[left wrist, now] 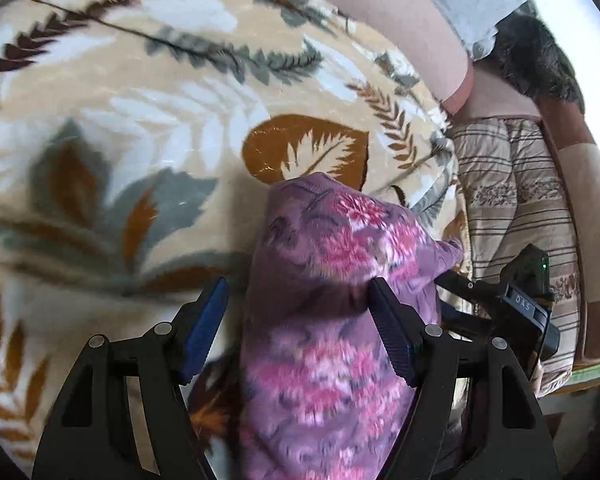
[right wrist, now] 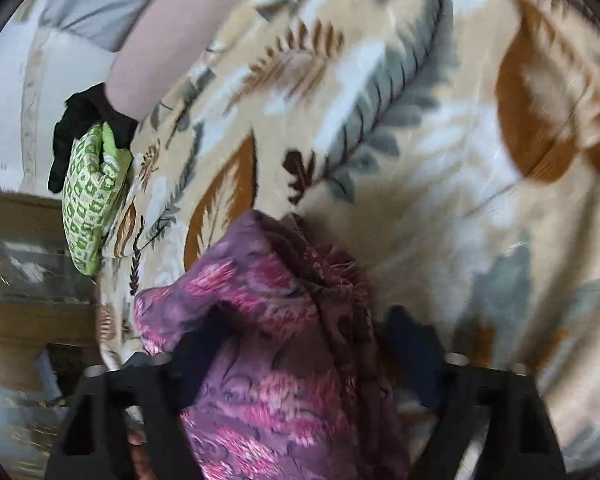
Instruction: Fold small clothes
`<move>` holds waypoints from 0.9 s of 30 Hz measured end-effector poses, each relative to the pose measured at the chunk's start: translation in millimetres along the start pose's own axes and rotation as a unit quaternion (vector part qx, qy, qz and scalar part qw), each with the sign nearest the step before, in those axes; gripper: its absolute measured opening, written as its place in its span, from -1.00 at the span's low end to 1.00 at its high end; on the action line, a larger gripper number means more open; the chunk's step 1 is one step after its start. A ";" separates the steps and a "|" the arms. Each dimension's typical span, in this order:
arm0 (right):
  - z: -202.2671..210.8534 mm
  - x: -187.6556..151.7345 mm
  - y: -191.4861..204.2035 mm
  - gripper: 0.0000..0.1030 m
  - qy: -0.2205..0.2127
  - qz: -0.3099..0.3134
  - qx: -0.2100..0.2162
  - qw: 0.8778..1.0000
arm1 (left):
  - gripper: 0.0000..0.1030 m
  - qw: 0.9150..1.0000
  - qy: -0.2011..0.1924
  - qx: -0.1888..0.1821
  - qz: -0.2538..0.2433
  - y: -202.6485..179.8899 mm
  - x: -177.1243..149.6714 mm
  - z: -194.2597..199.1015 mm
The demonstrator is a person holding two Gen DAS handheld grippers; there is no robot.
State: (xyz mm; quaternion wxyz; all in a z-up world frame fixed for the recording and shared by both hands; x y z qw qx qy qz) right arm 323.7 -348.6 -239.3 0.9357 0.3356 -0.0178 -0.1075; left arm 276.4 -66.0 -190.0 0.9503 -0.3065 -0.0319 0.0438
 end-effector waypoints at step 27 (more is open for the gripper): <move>-44.6 93.1 99.7 -0.48 -0.047 0.105 -0.049 0.992 | 0.01 0.998 -0.060 -0.018 0.010 63.4 74.4 63.2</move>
Point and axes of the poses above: each gripper's, at about its wrist camera, not at the fingertips, and z roughly against the way its jaws point, y to its left, x to its top, the point moved 5 cm from there along -z, roughly the way its jaws point, and after that the axes turned 12 degrees about y, right-handed, at the moved point
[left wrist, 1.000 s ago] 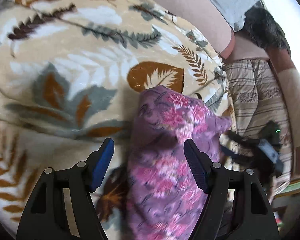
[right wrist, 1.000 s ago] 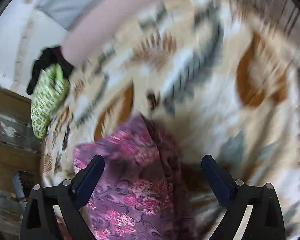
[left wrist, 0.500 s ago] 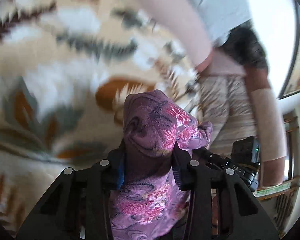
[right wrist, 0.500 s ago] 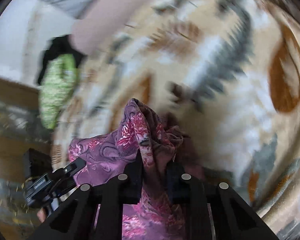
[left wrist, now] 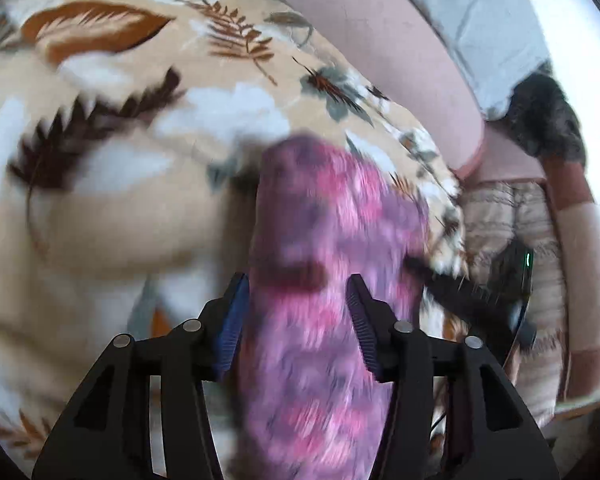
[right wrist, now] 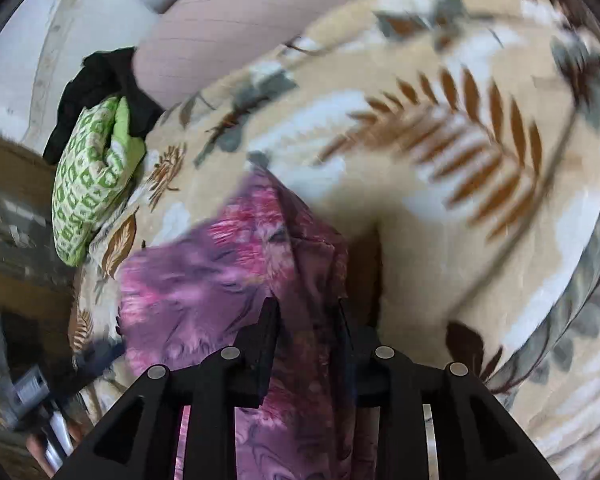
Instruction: Fold small clothes
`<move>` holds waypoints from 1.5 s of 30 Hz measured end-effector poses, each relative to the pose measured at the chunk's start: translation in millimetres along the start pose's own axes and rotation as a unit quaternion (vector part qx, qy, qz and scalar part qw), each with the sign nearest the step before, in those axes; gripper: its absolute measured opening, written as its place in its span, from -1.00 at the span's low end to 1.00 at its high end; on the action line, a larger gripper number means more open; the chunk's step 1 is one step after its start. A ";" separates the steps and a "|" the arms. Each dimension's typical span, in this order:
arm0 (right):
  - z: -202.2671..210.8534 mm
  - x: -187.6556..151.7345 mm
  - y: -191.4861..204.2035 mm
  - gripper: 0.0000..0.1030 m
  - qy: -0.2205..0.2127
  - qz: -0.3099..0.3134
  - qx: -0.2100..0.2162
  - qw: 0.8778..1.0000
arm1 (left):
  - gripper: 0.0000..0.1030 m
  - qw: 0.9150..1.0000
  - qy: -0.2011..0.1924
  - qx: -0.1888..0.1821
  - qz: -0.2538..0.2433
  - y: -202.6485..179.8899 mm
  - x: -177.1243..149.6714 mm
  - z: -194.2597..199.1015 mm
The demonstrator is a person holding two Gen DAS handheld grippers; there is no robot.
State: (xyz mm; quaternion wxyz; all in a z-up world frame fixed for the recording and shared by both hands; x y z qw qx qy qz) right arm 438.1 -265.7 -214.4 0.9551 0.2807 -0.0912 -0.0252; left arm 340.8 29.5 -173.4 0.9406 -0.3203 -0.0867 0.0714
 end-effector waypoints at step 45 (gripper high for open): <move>55.9 -141.6 -37.5 0.33 -0.009 -0.030 -0.062 0.998 | 0.17 0.997 -0.011 0.053 -0.060 0.2 -127.8 -19.4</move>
Point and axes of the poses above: each gripper's, at about its wrist camera, not at the fingertips, and z roughly against the way its jaws point, y to its left, x to its top, the point moved 5 cm from there along -z, roughly the way its jaws point, and after that the axes turned 12 degrees about y, right-handed, at the moved point
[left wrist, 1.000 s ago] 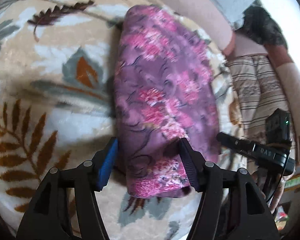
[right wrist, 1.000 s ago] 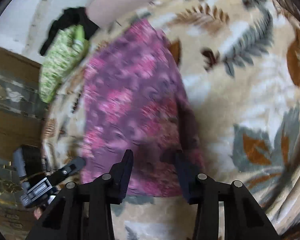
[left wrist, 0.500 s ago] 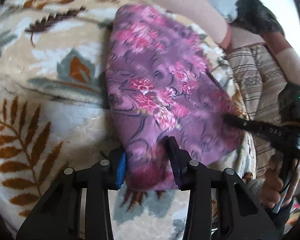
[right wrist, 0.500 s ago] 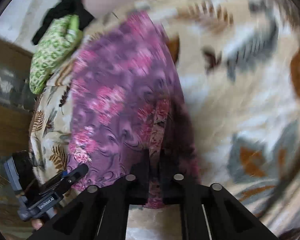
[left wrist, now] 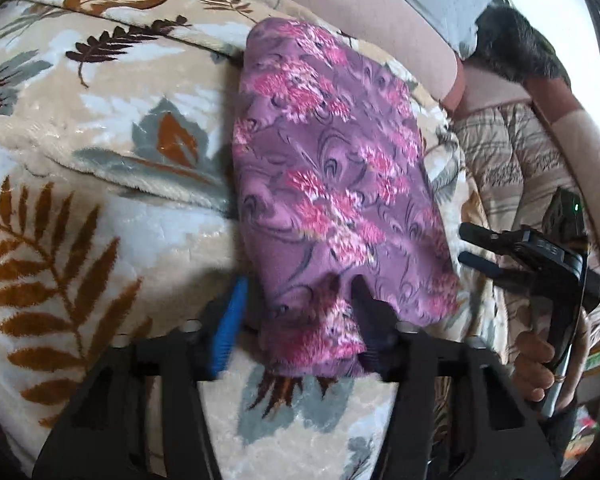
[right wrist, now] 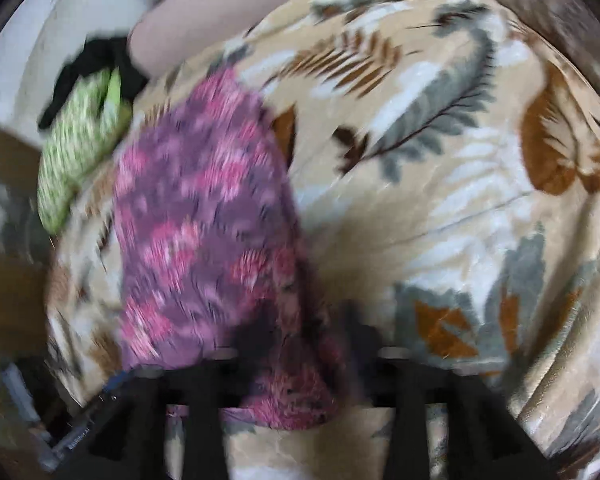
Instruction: Fold small clothes
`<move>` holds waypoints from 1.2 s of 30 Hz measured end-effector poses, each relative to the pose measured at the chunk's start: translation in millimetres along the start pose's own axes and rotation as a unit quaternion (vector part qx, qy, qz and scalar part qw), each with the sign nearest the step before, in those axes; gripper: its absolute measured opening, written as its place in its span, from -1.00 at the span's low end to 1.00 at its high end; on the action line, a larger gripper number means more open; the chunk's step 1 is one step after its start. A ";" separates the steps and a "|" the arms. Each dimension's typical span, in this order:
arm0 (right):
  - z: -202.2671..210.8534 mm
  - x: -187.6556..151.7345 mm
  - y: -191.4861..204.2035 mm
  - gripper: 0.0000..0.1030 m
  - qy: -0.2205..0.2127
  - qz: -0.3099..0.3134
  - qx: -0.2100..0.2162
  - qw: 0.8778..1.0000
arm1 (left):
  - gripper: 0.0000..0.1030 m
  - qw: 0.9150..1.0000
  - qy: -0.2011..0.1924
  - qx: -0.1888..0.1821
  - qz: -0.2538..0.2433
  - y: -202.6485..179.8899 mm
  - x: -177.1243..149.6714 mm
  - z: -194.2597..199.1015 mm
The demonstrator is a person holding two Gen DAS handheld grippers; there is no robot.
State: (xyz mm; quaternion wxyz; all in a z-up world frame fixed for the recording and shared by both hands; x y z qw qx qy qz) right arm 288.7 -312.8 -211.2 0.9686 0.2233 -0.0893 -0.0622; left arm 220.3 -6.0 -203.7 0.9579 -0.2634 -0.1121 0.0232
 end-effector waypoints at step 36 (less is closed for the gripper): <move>3.1 -22.2 28.0 -0.14 -0.006 0.053 -0.002 0.999 | -0.17 0.998 -0.010 0.066 0.006 24.7 -3.6 10.3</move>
Point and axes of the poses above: each gripper's, at about its wrist camera, not at the fingertips, and z roughly against the way its jaws point, y to its left, x to its top, the point moved 5 cm from there along -z, roughly the way its jaws point, and after that the axes turned 12 degrees about y, right-handed, at the moved point
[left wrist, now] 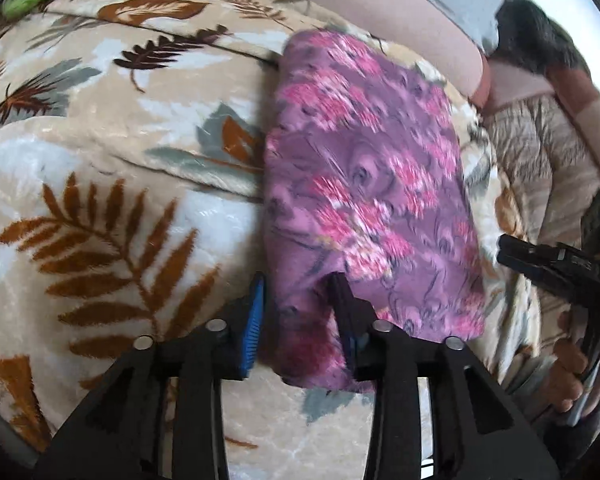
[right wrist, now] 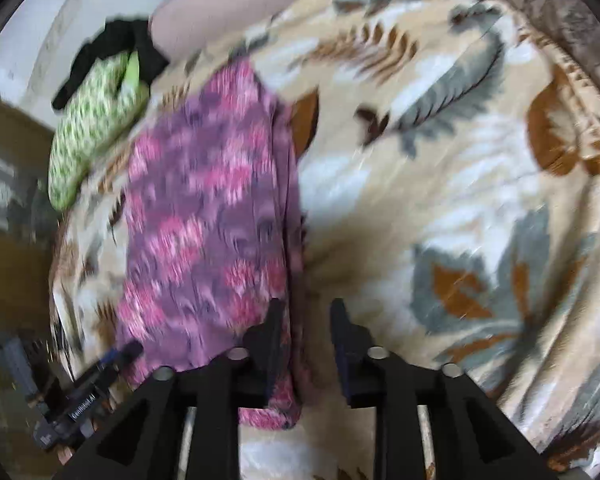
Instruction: Fold small clothes
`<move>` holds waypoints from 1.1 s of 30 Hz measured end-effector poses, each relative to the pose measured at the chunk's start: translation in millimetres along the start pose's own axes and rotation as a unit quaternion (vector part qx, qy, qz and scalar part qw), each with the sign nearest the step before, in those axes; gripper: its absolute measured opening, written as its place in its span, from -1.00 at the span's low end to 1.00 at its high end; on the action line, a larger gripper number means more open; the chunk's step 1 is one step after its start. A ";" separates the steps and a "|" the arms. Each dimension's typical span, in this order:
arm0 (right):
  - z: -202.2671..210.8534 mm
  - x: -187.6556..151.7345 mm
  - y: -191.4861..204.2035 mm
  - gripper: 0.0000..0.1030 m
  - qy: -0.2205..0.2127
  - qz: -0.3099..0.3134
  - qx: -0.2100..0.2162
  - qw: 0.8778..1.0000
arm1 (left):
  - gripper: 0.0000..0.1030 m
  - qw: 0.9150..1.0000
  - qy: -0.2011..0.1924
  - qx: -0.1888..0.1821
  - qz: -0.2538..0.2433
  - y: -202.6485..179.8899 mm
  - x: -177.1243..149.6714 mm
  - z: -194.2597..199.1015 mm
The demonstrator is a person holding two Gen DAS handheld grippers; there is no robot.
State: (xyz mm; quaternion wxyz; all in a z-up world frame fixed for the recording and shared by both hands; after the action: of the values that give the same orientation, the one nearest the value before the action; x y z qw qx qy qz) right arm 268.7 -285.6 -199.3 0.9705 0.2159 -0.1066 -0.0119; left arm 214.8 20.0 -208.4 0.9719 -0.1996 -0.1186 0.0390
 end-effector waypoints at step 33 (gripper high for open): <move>-95.8 174.9 4.6 -0.05 0.047 -0.022 0.139 0.989 | 0.30 0.978 0.067 -0.176 0.087 13.9 198.8 -67.3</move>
State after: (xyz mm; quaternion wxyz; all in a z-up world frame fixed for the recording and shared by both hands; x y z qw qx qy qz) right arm 459.8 -253.6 -246.8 0.9345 0.3514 -0.0569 -0.0081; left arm 423.5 31.8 -231.3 0.9200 -0.3796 -0.0402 0.0888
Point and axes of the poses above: each gripper's, at about its wrist camera, not at the fingertips, and z roughly against the way its jaws point, y to its left, x to its top, the point moved 5 cm from there along -z, roughly the way its jaws point, and after that the axes turned 12 degrees about y, right-handed, at the moved point
